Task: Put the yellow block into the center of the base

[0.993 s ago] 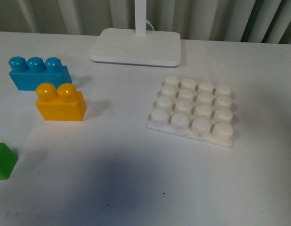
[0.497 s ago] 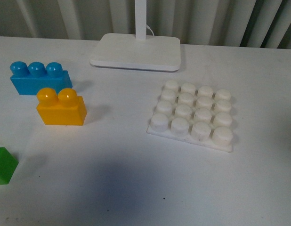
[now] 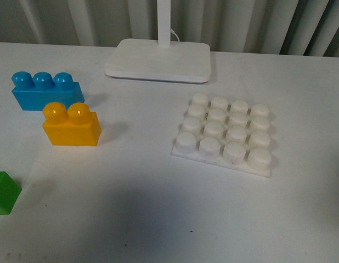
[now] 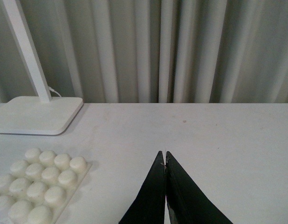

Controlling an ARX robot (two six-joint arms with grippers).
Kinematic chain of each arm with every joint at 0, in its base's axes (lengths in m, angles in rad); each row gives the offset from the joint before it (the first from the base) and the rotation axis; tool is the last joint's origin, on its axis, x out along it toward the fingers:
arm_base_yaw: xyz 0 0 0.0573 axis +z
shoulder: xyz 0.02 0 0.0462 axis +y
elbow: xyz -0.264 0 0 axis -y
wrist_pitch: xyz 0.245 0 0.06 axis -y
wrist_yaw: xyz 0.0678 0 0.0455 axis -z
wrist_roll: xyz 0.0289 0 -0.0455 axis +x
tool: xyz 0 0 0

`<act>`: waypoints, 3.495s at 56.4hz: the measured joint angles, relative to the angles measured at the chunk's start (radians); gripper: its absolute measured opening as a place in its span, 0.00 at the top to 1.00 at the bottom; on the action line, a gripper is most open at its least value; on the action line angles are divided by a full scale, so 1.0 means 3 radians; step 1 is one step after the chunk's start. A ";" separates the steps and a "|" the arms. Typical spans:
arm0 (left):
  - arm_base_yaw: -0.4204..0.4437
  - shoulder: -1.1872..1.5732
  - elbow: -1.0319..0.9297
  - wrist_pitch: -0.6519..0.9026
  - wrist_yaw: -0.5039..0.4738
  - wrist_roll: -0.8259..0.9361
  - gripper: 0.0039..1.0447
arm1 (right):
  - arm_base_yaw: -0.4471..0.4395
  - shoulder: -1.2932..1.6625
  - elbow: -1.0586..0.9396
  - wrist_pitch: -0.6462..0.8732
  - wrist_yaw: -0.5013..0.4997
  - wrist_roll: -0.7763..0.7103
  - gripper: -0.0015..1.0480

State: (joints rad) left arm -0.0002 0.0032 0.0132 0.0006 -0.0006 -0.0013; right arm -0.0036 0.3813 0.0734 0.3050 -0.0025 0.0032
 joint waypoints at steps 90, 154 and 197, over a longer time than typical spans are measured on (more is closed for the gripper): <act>-0.0006 0.0425 0.0070 0.0123 0.0211 0.0097 0.06 | 0.0000 -0.1256 -0.0224 -0.1012 0.0005 -0.0008 0.11; -0.0366 0.5085 0.4067 -0.2670 0.1038 0.4814 0.06 | 0.0000 -0.1256 -0.0224 -0.1015 0.0005 -0.0008 0.09; -0.0590 0.6020 0.4280 -0.2378 0.0746 0.4742 0.06 | 0.0000 -0.1256 -0.0224 -0.1015 0.0005 -0.0008 0.09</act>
State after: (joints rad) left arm -0.1772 1.8091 1.2972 -0.7128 0.2234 1.4212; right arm -0.0036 0.0044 0.0063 0.0006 -0.0010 0.0010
